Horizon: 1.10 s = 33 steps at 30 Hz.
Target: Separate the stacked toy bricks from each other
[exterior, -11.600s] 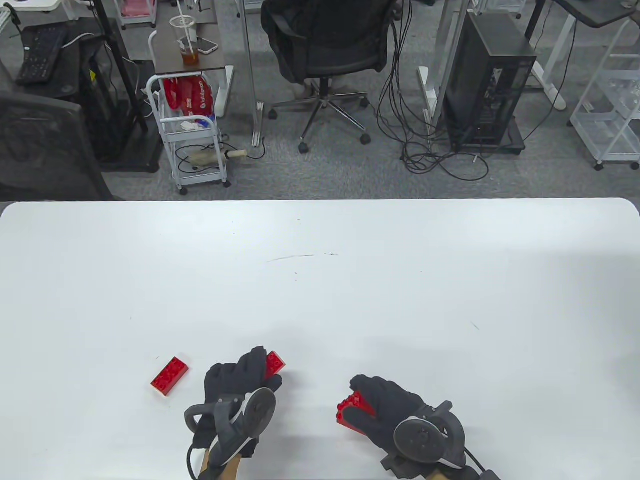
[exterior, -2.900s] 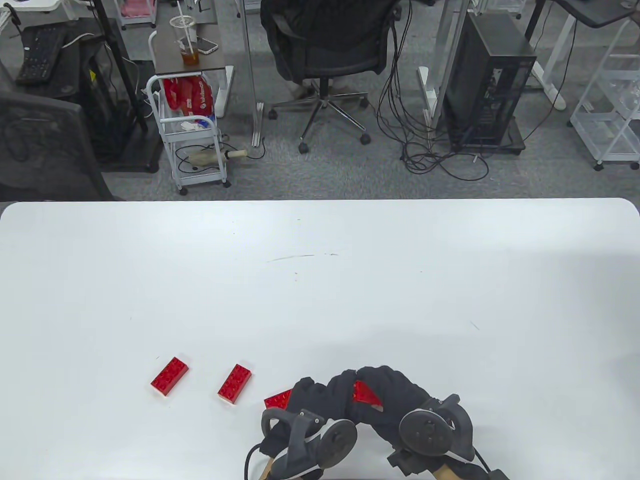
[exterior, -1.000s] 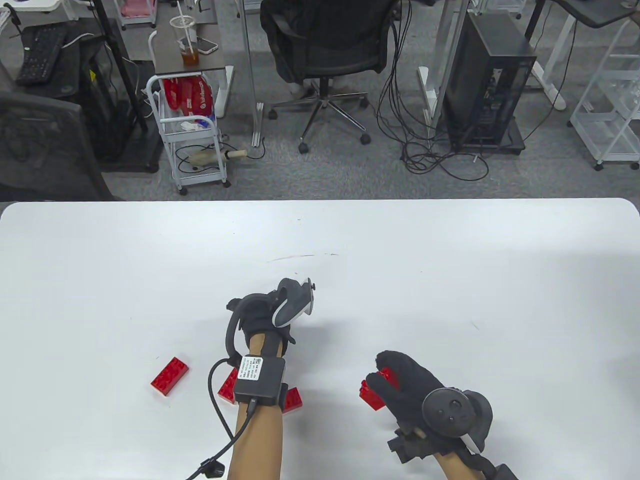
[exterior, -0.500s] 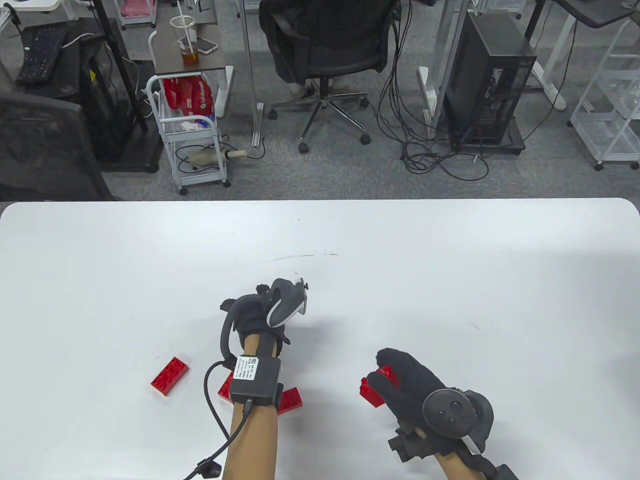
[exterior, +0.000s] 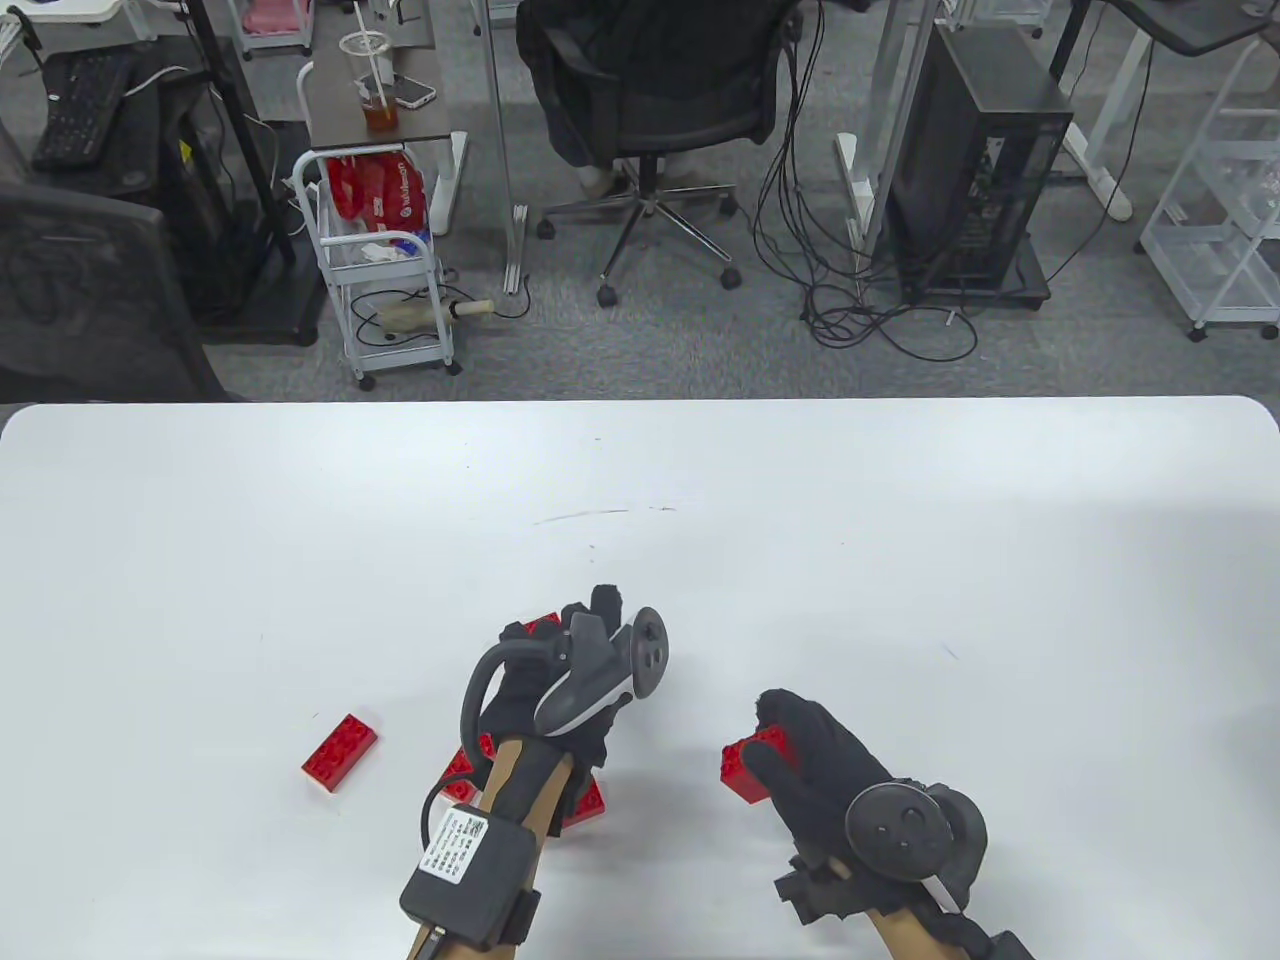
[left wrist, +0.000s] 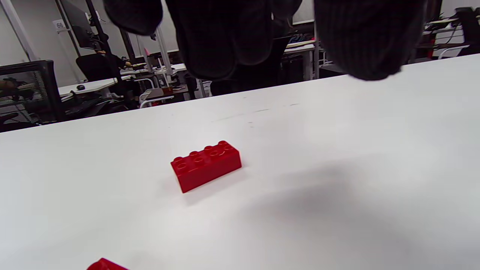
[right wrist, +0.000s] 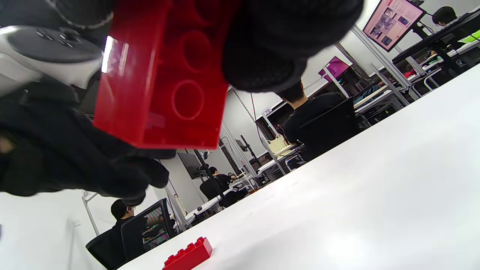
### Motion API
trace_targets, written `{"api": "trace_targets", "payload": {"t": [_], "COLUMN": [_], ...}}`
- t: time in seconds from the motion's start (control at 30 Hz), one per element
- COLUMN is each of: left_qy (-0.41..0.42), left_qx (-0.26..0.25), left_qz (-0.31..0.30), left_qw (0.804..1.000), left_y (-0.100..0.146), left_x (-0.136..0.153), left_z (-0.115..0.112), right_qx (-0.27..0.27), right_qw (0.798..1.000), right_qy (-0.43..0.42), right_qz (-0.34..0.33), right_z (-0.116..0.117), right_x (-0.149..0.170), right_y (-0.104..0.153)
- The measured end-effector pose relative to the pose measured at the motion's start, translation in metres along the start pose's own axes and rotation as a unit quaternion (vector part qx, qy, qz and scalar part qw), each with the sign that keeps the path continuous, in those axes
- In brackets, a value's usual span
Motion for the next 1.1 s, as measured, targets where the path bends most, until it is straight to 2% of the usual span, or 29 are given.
{"api": "trace_targets", "payload": {"t": [0.23, 0.33, 0.43, 0.73, 0.87, 0.97, 1.1], "left_qy": [0.116, 0.105, 0.087, 0.147, 0.153, 0.130, 0.166], "left_qx": [-0.011, -0.030, -0.055, -0.108, -0.172, -0.169, -0.135], "left_qz": [-0.114, -0.149, -0.147, -0.180, -0.195, -0.181, -0.185], "left_qw": [0.987, 0.983, 0.984, 0.967, 0.953, 0.960, 0.959], "left_y": [0.048, 0.064, 0.074, 0.077, 0.073, 0.070, 0.061], "left_x": [-0.015, -0.023, -0.028, -0.047, -0.058, -0.059, -0.054], "left_z": [0.000, -0.006, -0.015, -0.042, -0.063, -0.068, -0.078], "right_qx": [-0.009, -0.014, -0.017, -0.061, -0.077, -0.103, -0.130], "right_qw": [1.000, 1.000, 1.000, 0.997, 0.997, 0.994, 0.991], "right_qy": [0.010, 0.012, 0.017, 0.001, 0.008, -0.013, -0.015], "right_qz": [-0.004, -0.010, -0.018, -0.036, -0.032, -0.020, -0.026], "right_z": [0.005, 0.007, 0.008, 0.016, 0.020, 0.026, 0.033], "right_x": [0.000, -0.001, -0.004, -0.010, -0.007, -0.006, -0.007], "right_y": [0.001, 0.002, 0.003, 0.008, 0.009, 0.010, 0.011]}}
Point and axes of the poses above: the tracker on the back of each hand, its own x axis roughly to the little-finger side, its own y axis roughly from the fingertips to the wrist, z = x × y, the point moved 2 cm from there along -y, roughly from the wrist to the fingertips, and after that the axes turned 10 degrees about x, right-handed, at the moved point
